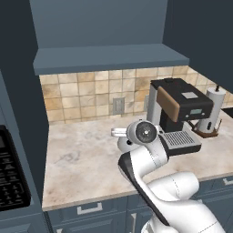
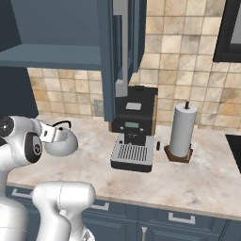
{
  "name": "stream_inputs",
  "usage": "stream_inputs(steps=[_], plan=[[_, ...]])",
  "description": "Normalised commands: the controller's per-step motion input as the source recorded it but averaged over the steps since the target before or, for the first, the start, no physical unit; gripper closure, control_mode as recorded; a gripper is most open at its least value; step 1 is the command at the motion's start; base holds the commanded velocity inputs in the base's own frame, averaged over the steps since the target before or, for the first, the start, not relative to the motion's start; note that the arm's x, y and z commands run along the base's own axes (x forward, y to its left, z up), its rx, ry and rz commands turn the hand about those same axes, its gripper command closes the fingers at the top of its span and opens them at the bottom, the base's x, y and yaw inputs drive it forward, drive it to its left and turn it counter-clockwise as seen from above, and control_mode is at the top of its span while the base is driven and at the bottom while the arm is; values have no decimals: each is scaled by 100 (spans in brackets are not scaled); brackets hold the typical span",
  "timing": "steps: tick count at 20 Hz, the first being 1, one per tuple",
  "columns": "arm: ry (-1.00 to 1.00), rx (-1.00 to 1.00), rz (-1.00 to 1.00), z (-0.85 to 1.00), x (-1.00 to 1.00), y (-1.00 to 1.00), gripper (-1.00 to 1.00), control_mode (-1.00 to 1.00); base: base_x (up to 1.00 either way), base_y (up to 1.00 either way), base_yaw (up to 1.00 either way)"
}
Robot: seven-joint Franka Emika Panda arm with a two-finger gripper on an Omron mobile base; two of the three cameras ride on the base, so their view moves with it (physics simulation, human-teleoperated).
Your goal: Open the cabinet, pick the kettle from the cabinet, and place it in the sink.
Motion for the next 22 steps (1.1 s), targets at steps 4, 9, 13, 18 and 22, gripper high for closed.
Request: stream_inputs(steps=[4, 9, 13, 18, 22], plan=[[0, 0, 0, 0, -8, 0, 100, -100, 0, 0, 0], [-3, 0, 0, 0, -42, 0, 100, -100, 0, 0, 0], [-7, 0, 0, 0, -51, 0, 100, -100, 0, 0, 0], [-2, 0, 0, -1, -24, -1, 100, -100, 0, 0, 0], [0, 0, 4, -5, 0, -3, 100, -100, 0, 0, 0]])
